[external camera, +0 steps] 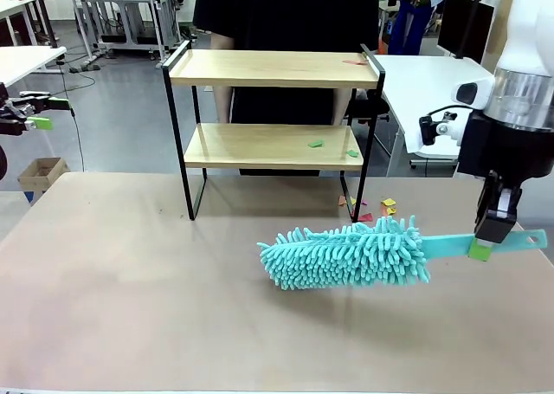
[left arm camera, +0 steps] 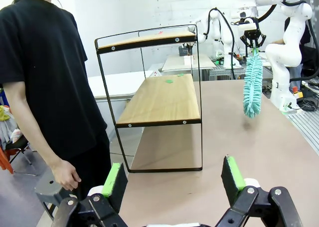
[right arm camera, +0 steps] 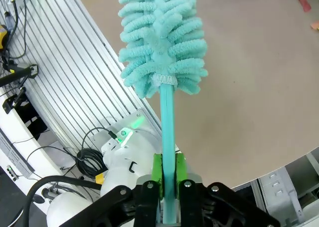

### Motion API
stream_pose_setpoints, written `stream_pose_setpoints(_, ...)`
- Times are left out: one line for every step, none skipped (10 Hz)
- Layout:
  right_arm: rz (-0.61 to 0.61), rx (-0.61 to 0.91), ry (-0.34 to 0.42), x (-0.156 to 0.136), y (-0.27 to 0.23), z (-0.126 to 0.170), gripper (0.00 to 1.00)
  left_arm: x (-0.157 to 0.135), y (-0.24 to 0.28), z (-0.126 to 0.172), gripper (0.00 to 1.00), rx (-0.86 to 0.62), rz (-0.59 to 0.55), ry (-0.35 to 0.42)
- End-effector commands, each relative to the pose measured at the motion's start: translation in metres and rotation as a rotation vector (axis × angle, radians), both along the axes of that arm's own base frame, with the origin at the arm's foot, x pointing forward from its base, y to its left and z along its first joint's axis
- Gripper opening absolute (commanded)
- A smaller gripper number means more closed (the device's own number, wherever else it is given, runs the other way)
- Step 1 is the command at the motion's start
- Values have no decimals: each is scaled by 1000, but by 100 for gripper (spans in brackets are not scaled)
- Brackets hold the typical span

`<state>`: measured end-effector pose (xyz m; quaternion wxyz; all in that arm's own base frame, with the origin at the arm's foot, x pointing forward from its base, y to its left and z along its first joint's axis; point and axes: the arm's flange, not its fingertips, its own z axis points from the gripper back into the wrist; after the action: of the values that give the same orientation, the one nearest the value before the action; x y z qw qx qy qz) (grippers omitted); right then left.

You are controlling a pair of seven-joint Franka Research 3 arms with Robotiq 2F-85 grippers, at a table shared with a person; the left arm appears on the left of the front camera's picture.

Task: Clean the shelf.
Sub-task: Hand the Duster back to the human.

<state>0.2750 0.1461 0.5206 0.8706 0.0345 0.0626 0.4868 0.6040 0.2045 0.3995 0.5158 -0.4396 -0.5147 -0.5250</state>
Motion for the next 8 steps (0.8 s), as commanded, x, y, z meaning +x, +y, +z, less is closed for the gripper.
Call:
stream_pose_setpoints(-18,4,0,0,2,2,13,-1,-1,2,100,-2,-4,-15)
stream_pose_setpoints(-18,4,0,0,2,2,13,-1,-1,2,100,-2,-4,-15)
stream_pose_setpoints(-18,4,0,0,2,2,13,-1,-1,2,100,-2,-4,-15)
stream_pose_setpoints(-18,4,0,0,2,2,13,-1,-1,2,100,-2,-4,-15)
stream_pose_setpoints(-18,4,0,0,2,2,13,-1,-1,2,100,-2,-4,-15)
stream_pose_setpoints(0,0,0,0,0,0,13,-1,-1,2,100,-2,-4,-15)
stream_pose_setpoints(14,39,-12,22,-11,9,13,-1,-1,2,100,-2,-4,-15)
stream_pose_setpoints(53,93,-17,41,-25,14,13,-1,-1,2,100,-2,-4,-15)
